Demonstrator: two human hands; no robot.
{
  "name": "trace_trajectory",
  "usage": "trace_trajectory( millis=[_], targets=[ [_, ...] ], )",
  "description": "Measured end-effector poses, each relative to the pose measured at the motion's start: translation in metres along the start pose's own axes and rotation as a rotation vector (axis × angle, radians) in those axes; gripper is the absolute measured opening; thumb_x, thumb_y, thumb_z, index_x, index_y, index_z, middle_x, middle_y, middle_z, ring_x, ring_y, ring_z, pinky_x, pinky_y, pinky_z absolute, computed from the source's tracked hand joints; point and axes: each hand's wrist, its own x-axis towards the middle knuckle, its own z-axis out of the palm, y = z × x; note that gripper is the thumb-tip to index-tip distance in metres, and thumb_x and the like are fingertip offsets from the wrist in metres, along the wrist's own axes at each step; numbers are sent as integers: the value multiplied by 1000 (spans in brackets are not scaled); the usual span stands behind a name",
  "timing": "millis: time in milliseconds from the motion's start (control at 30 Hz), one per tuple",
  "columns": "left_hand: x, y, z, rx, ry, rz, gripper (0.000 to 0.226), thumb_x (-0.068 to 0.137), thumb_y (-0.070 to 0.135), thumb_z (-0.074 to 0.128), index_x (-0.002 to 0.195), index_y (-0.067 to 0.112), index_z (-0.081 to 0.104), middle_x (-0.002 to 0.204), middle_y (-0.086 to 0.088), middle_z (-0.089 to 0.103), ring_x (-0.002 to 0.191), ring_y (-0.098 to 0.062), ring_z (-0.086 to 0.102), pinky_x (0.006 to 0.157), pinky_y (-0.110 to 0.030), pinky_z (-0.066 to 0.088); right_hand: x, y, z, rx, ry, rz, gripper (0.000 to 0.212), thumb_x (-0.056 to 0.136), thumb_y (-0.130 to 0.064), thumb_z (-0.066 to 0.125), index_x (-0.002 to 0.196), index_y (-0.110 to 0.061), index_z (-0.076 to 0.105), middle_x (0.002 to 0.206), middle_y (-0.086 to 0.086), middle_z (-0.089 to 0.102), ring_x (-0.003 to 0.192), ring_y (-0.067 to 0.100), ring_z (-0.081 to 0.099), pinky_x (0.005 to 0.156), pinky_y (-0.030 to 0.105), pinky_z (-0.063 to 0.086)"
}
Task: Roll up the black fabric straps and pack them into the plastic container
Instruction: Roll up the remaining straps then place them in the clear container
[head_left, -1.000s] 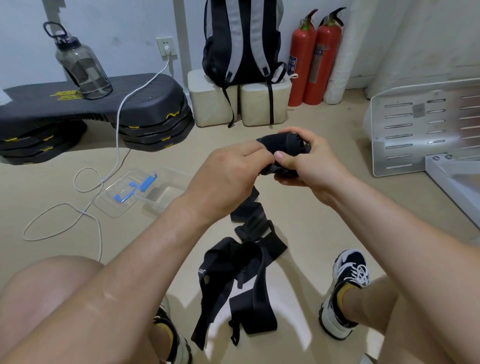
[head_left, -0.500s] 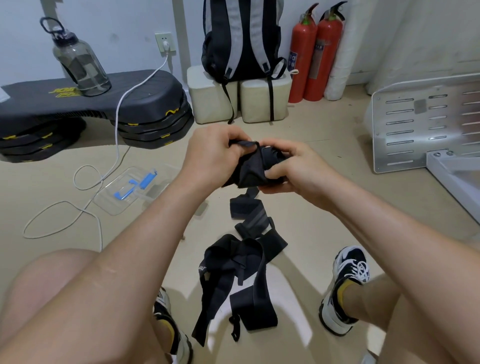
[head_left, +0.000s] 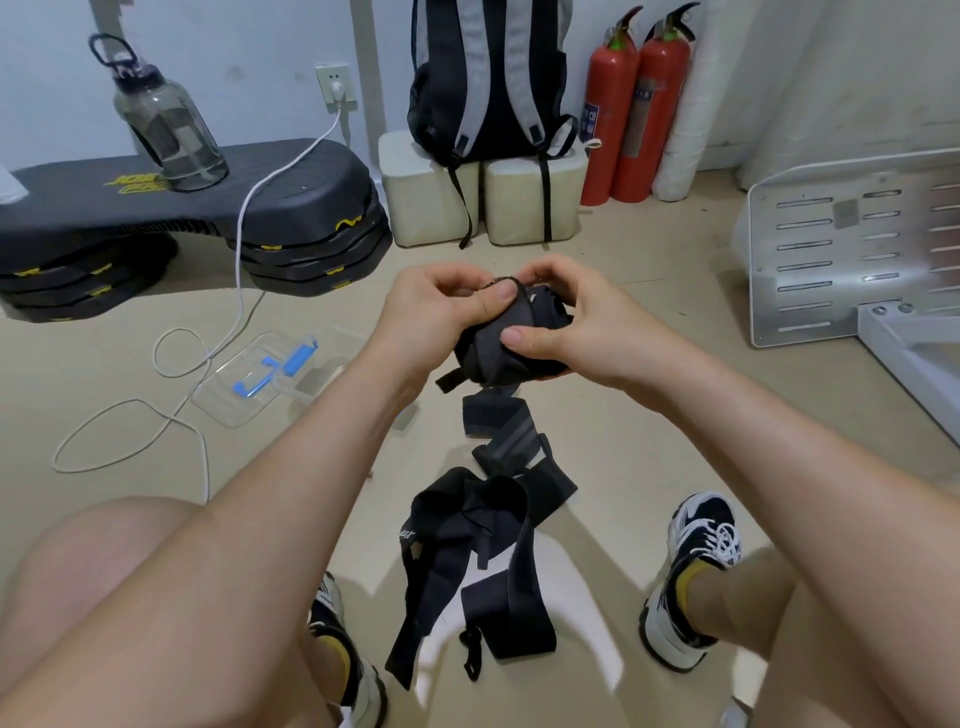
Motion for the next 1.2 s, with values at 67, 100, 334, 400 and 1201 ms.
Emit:
trace_trajectory(
  millis=[67, 100, 334, 400, 1201],
  targets=[
    [-3, -4, 3, -114, -42, -82, 12, 86, 12, 72, 88, 2, 66, 75, -6, 66, 60, -12, 62, 55, -25, 50, -1, 0, -1, -54, -12, -18, 40, 82, -9, 78, 113, -23, 56, 112, 1, 62, 103, 22, 66, 80, 39, 61],
    [-4, -6, 5, -162, -63, -122, 12, 85, 14, 72, 85, 6, 64, 75, -6, 65, 59, -14, 62, 53, -25, 50, -1, 0, -3, -79, -22, -25, 41, 81, -8, 78, 112, -23, 56, 112, 0, 61, 103, 21, 66, 81, 35, 60],
    [-16, -13, 21, -160, -229, -295, 50, 74, 52, 71, 111, 20, 58, 93, -8, 69, 74, -27, 72, 58, -34, 54, -4, -5, -17, -24, -63, -43, 37, 78, 4, 72, 105, -19, 60, 101, 0, 61, 91, 21, 64, 81, 41, 57],
    [-16, -12, 23, -155, -138, -207, 30, 83, 41, 73, 101, 22, 59, 90, -3, 67, 72, -21, 70, 59, -33, 56, -4, -4, -22, 107, -111, 37, 39, 82, 5, 69, 110, -20, 59, 104, -1, 59, 93, 22, 65, 82, 41, 57],
    [-5, -1, -5, -243, -314, -217, 45, 81, 30, 73, 123, 21, 58, 114, -5, 63, 93, -25, 71, 72, -37, 58, 4, 0, -16, -79, 24, -67, 39, 82, -15, 80, 107, -24, 52, 102, 10, 62, 86, 29, 68, 64, 38, 61]
  ],
)
